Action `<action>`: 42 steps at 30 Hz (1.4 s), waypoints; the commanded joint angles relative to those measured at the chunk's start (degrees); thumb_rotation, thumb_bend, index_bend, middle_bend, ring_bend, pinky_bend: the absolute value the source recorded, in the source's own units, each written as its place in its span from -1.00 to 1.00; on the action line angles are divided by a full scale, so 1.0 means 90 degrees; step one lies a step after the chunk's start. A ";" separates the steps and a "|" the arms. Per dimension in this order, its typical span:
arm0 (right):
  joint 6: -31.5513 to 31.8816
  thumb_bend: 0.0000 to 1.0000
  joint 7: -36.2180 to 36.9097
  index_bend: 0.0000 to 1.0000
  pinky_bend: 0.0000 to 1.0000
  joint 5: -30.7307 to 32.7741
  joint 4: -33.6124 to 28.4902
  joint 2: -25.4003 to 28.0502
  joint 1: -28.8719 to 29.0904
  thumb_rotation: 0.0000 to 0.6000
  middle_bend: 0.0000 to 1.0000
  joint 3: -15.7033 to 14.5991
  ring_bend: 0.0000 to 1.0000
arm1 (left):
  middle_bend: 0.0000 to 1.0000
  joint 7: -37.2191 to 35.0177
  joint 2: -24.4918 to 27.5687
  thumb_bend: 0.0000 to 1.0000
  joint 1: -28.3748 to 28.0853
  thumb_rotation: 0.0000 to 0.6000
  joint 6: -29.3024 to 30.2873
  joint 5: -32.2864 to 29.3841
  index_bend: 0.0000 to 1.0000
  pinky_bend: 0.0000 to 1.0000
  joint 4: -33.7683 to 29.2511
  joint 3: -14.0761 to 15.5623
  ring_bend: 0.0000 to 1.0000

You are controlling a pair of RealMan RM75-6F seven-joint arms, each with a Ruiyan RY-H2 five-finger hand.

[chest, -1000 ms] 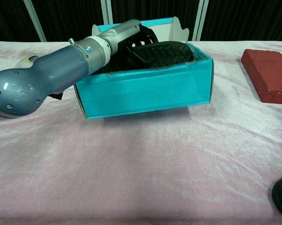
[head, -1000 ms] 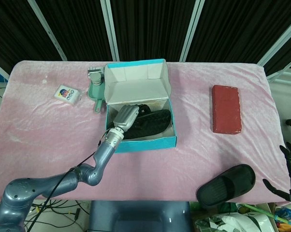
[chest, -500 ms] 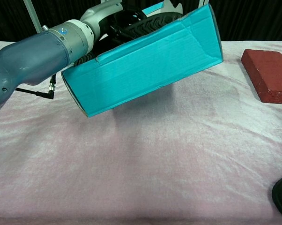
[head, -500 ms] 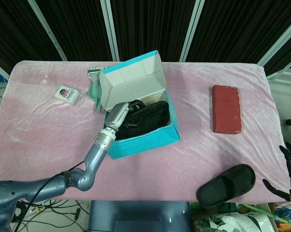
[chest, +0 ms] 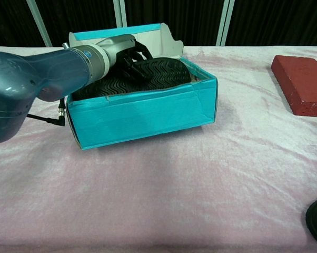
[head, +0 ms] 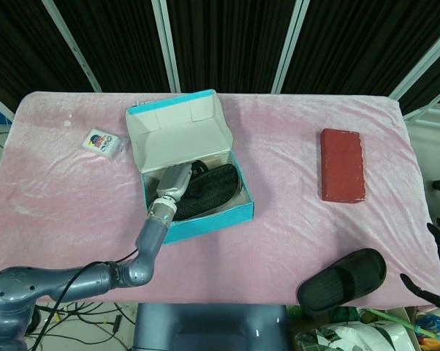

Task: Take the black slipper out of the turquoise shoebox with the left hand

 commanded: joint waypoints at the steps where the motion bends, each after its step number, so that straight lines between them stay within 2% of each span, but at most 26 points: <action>1: -0.0007 -0.82 0.0004 -1.00 -0.73 0.0008 0.0005 -0.0001 -0.0001 1.00 -1.00 0.0001 -1.00 | -0.12 0.0419 -0.0239 0.20 -0.0180 1.00 0.0531 -0.0168 -0.37 0.49 0.0139 -0.0024 -0.13; 7: -0.0026 -0.82 0.0002 -1.00 -0.73 -0.0007 0.0007 -0.0013 0.0017 1.00 -1.00 0.0012 -1.00 | -0.14 0.1206 -0.0597 0.20 -0.0313 1.00 0.1411 0.0058 -0.41 0.60 0.0478 0.0085 -0.13; 10: -0.0028 -0.82 0.0005 -1.00 -0.73 -0.0008 0.0010 -0.0022 0.0022 1.00 -1.00 0.0020 -1.00 | -0.14 0.0996 -0.0717 0.19 -0.0304 1.00 0.1597 0.0403 -0.42 0.55 0.0604 0.0025 -0.15; 17: -0.0002 -0.82 0.0024 -1.00 -0.73 0.0006 0.0031 -0.0029 0.0008 1.00 -1.00 0.0033 -1.00 | -0.14 -0.0776 -0.0759 0.16 -0.0078 1.00 0.1739 0.2023 -0.43 0.51 0.0780 0.0097 -0.17; 21: -0.0014 -0.82 0.0022 -1.00 -0.73 0.0013 0.0040 -0.0033 0.0018 1.00 -1.00 0.0044 -1.00 | -0.13 -0.1848 -0.0554 0.13 0.0181 1.00 0.2092 0.2912 -0.42 0.50 0.0461 0.0080 -0.18; 23: -0.0025 -0.82 0.0003 -1.00 -0.73 0.0004 0.0026 -0.0027 0.0034 1.00 -1.00 0.0054 -1.00 | -0.12 -0.2134 -0.0310 0.12 0.0355 1.00 0.2152 0.3164 -0.42 0.49 0.0068 0.0105 -0.19; 26: -0.0025 -0.82 -0.0017 -1.00 -0.73 -0.0006 0.0003 -0.0010 0.0057 1.00 -1.00 0.0080 -1.00 | -0.11 -0.2079 0.0274 0.12 0.0699 1.00 0.2217 0.3403 -0.41 0.46 -0.0751 0.0277 -0.20; 35: -0.0193 -0.82 -0.0075 -1.00 -0.73 0.0029 -0.0009 -0.0019 0.0200 1.00 -1.00 0.0151 -1.00 | -0.10 -0.0709 0.2697 0.10 0.2072 1.00 0.2606 0.3528 -0.39 0.33 -0.3342 0.1314 -0.22; 38: -0.0281 -0.82 -0.0078 -1.00 -0.73 0.0037 0.0013 -0.0042 0.0277 1.00 -1.00 0.0181 -1.00 | -0.09 -0.0276 0.3348 0.10 0.2515 1.00 0.2938 0.3623 -0.38 0.29 -0.3781 0.1637 -0.24; 42: -0.0367 -0.82 -0.0072 -1.00 -0.73 0.0050 0.0045 -0.0064 0.0349 1.00 -1.00 0.0205 -1.00 | -0.10 0.0194 0.3881 0.07 0.2913 1.00 0.3118 0.3717 -0.37 0.19 -0.3956 0.2031 -0.30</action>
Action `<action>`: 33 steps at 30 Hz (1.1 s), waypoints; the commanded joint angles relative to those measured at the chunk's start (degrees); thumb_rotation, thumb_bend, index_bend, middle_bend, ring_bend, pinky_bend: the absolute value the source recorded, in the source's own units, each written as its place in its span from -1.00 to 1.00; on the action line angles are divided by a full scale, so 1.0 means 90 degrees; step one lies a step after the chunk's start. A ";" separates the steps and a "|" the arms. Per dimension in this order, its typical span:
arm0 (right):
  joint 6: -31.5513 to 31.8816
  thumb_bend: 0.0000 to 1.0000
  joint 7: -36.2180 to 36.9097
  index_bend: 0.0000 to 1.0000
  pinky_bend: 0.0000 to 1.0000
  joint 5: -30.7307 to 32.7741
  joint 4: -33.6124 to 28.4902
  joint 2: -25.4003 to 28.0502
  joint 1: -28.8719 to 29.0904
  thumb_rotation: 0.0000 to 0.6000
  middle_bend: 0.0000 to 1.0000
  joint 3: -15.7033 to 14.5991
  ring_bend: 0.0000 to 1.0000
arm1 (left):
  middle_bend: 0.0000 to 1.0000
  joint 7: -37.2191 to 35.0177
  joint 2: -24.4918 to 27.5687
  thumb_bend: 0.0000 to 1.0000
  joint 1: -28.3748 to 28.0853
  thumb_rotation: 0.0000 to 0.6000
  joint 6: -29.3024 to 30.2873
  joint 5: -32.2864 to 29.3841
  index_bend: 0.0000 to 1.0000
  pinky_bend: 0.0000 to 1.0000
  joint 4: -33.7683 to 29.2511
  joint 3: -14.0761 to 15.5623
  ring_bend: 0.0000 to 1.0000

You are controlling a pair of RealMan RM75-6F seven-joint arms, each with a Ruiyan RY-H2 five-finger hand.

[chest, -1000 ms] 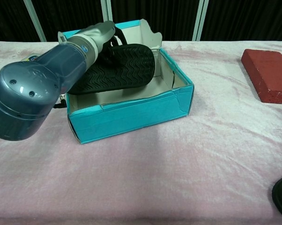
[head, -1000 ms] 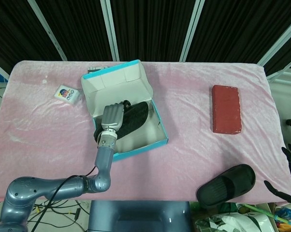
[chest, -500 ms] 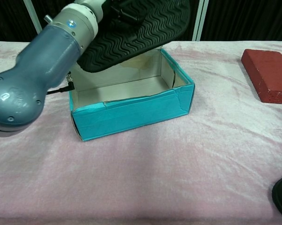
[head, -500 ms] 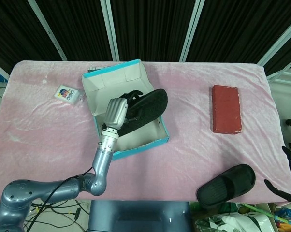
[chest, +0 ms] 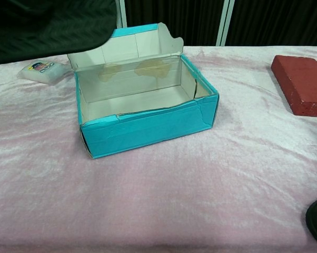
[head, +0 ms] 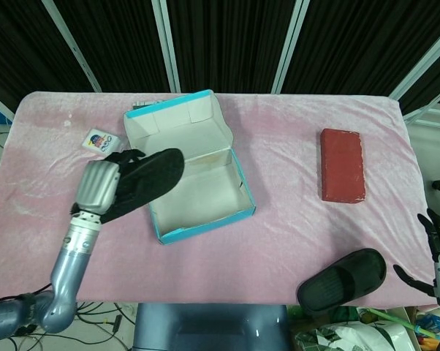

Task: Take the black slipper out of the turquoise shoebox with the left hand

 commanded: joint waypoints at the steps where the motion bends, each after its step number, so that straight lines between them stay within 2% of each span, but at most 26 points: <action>1: -0.0044 -0.82 0.0016 -1.00 -0.73 0.0016 0.0029 -0.0020 0.0038 1.00 -1.00 0.0018 -1.00 | -0.10 0.0586 0.0632 0.07 0.0528 1.00 0.0236 0.0080 -0.36 0.15 -0.0335 0.0534 -0.31; 4: -0.0102 -0.82 0.0070 -1.00 -0.73 0.0043 0.0085 -0.0054 0.0078 1.00 -1.00 0.0030 -1.00 | -0.10 0.0899 0.0798 0.06 0.0732 1.00 0.0170 -0.0233 -0.34 0.11 -0.0262 0.0704 -0.31; 10: -0.0212 -0.82 0.0154 -1.00 -0.73 0.0049 0.0190 -0.0129 0.0162 1.00 -1.00 0.0037 -1.00 | -0.10 0.1307 0.0438 0.05 0.0801 1.00 -0.0139 -0.0781 -0.35 0.08 0.0361 0.0735 -0.31; 15: -0.0206 -0.82 0.0211 -1.00 -0.73 0.0078 0.0251 -0.0152 0.0162 1.00 -1.00 0.0035 -1.00 | -0.11 0.1728 -0.0215 0.04 0.0679 1.00 -0.0443 -0.1260 -0.35 0.06 0.1258 0.0569 -0.31; 22: -0.0201 -0.82 0.0281 -1.00 -0.73 0.0117 0.0323 -0.0186 0.0148 1.00 -1.00 0.0023 -1.00 | -0.18 0.1874 -0.1104 -0.03 0.0386 1.00 -0.1135 -0.1883 -0.44 0.04 0.2458 0.0218 -0.32; 24: -0.0196 -0.82 0.0273 -1.00 -0.73 0.0116 0.0326 -0.0184 0.0148 1.00 -1.00 0.0020 -1.00 | -0.26 0.1902 -0.1349 -0.17 0.0326 1.00 -0.1057 -0.1890 -0.51 -0.01 0.2778 0.0082 -0.38; 26: -0.0186 -0.82 0.0267 -1.00 -0.73 0.0121 0.0323 -0.0180 0.0143 1.00 -1.00 0.0020 -1.00 | -0.42 0.1898 -0.1543 -0.49 0.0313 1.00 -0.0925 -0.1878 -0.66 -0.11 0.2994 -0.0031 -0.53; 28: -0.0176 -0.82 0.0272 -1.00 -0.73 0.0141 0.0328 -0.0179 0.0134 1.00 -1.00 0.0022 -1.00 | -0.66 0.1809 -0.1642 -0.88 0.0352 1.00 -0.0754 -0.1799 -0.88 -0.35 0.3059 -0.0121 -0.76; 31: -0.0191 -0.82 0.0290 -1.00 -0.73 0.0192 0.0349 -0.0186 0.0134 1.00 -1.00 0.0035 -1.00 | -0.86 0.1465 -0.1579 -1.00 0.0530 1.00 -0.0476 -0.1597 -1.00 -0.69 0.2851 -0.0215 -0.98; 33: -0.0206 -0.82 0.0275 -1.00 -0.73 0.0215 0.0358 -0.0186 0.0144 1.00 -1.00 0.0047 -1.00 | -0.90 0.1166 -0.1418 -1.00 0.0689 1.00 -0.0306 -0.1459 -1.00 -0.79 0.2558 -0.0269 -1.00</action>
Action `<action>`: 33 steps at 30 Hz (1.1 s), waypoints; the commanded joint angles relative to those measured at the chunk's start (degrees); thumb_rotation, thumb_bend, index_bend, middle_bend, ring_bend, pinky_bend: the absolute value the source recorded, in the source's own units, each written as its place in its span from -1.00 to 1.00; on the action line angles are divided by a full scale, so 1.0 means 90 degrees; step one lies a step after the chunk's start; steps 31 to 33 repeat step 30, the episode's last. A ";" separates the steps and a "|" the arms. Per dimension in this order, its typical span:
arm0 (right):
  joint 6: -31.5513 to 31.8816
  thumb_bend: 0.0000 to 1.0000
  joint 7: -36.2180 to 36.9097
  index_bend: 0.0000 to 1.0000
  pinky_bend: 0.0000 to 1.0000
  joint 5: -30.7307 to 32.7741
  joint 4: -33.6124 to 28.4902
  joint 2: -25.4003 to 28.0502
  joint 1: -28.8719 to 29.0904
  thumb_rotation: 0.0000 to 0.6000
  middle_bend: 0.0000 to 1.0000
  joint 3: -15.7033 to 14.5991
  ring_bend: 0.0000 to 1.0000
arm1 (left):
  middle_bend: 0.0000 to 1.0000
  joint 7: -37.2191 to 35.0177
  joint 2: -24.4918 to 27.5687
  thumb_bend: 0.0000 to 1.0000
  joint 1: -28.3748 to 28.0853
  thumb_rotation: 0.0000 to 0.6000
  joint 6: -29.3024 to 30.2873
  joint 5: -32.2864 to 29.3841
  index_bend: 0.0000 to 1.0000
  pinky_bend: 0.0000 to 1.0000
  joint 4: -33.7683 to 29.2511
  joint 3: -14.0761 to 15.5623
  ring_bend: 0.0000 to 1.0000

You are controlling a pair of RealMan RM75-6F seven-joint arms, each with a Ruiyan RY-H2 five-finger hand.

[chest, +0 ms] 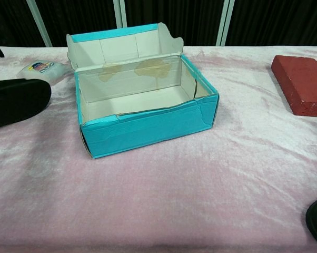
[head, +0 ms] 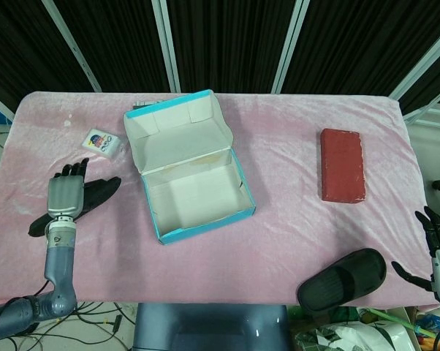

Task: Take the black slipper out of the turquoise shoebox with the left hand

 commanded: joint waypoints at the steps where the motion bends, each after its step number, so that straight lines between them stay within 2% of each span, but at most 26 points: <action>1: -0.0018 -0.82 -0.0035 -1.00 -0.73 0.0021 0.0006 0.0004 0.0015 1.00 -1.00 0.0015 -1.00 | -0.91 -0.0597 0.0299 -1.00 0.0337 1.00 0.0365 0.0347 -1.00 -0.82 -0.0571 -0.0114 -1.00; 5: -0.0045 -0.82 -0.0213 -1.00 -0.73 0.0064 -0.0020 0.0019 0.0048 1.00 -1.00 0.0051 -1.00 | -0.86 -0.1330 0.0926 -1.00 0.0866 1.00 0.0864 0.1024 -1.00 -0.85 -0.1437 0.0061 -1.00; 10: -0.0041 -0.81 -0.0796 -1.00 -0.73 0.0178 -0.0027 -0.0031 0.0071 1.00 -1.00 0.0112 -1.00 | -0.82 -0.1735 0.1581 -1.00 0.1569 1.00 0.1669 0.2030 -0.99 -0.85 -0.2195 0.0564 -1.00; 15: 0.0024 -0.81 -0.1025 -1.00 -0.73 0.0121 -0.0082 -0.0079 0.0051 1.00 -1.00 0.0086 -1.00 | -0.79 -0.1994 0.1919 -1.00 0.2208 1.00 0.2392 0.2903 -0.98 -0.85 -0.2560 0.1096 -1.00; 19: 0.0134 -0.81 -0.1170 -1.00 -0.73 0.0024 -0.0127 -0.0116 -0.0007 1.00 -1.00 0.0030 -1.00 | -0.79 -0.2076 0.1938 -1.00 0.2745 1.00 0.2954 0.3500 -0.98 -0.85 -0.2580 0.1463 -1.00; 25: 0.0220 -0.81 -0.1190 -1.00 -0.73 -0.0079 -0.0157 -0.0110 -0.0062 1.00 -1.00 -0.0030 -1.00 | -0.79 -0.2122 0.1936 -1.00 0.3277 1.00 0.3157 0.3724 -0.96 -0.85 -0.2537 0.1754 -1.00; 33: 0.0217 -0.81 -0.1171 -1.00 -0.73 -0.0125 -0.0173 -0.0118 -0.0072 1.00 -1.00 -0.0065 -1.00 | -0.79 -0.2110 0.1921 -1.00 0.3493 1.00 0.3124 0.3726 -0.95 -0.86 -0.2460 0.1757 -1.00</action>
